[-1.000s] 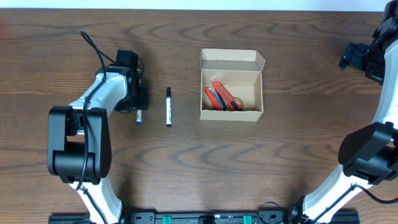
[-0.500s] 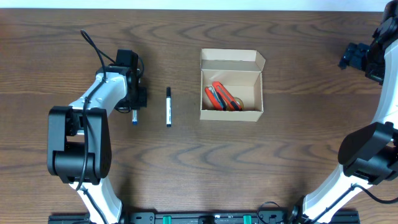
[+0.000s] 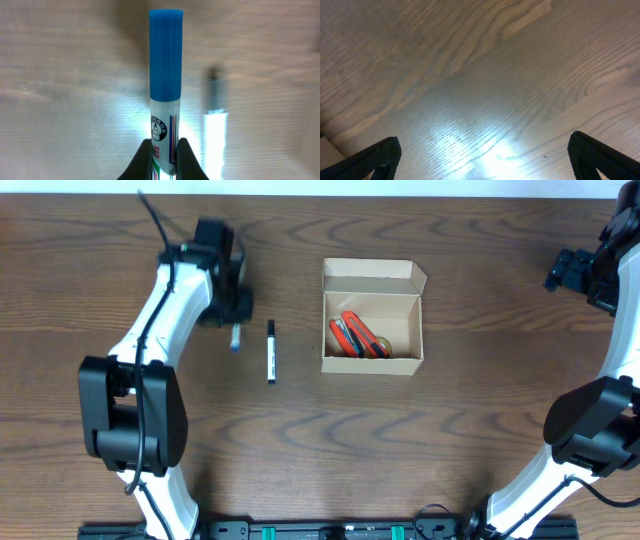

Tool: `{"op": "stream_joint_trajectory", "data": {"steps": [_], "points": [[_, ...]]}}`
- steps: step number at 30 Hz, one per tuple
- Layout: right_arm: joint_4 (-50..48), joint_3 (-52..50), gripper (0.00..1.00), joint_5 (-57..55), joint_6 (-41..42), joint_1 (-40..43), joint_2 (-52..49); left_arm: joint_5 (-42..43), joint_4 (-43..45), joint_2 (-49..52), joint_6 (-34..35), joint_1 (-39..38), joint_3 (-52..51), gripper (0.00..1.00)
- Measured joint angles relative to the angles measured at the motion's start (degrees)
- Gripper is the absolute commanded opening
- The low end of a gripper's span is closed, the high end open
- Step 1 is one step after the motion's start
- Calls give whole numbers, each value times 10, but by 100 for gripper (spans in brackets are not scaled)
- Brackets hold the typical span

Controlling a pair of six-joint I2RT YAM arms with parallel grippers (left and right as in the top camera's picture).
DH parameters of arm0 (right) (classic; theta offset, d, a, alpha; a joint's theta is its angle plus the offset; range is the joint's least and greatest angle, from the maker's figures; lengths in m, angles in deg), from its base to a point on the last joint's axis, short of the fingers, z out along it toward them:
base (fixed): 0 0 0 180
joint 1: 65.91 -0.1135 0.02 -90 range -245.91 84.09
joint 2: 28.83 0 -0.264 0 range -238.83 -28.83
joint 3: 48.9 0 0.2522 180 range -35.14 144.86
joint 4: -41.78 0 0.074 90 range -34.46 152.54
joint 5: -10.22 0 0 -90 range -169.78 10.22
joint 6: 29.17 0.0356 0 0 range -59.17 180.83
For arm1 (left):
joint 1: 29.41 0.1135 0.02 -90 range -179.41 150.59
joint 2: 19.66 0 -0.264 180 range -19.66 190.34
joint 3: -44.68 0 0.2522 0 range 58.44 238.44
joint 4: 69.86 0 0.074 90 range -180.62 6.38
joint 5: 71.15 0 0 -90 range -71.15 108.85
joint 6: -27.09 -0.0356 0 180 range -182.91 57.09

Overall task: Pack container
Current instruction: 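Carry the blue marker into the box and release it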

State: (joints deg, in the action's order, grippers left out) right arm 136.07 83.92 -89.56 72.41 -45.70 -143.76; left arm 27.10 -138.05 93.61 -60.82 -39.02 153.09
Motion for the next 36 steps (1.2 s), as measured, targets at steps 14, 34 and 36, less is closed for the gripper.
{"op": "stream_joint_trajectory", "data": {"steps": [14, 34, 36], "points": [[0, 0, 99, 0, 0, 0, 0, 65, -82, -1, -54, -162, 252, 6], [0, 0, 99, 0, 0, 0, 0, 216, -85, 138, -56, -214, 252, 6], [0, 0, 99, 0, 0, 0, 0, 216, -85, 139, -56, -214, 252, 6]]}}
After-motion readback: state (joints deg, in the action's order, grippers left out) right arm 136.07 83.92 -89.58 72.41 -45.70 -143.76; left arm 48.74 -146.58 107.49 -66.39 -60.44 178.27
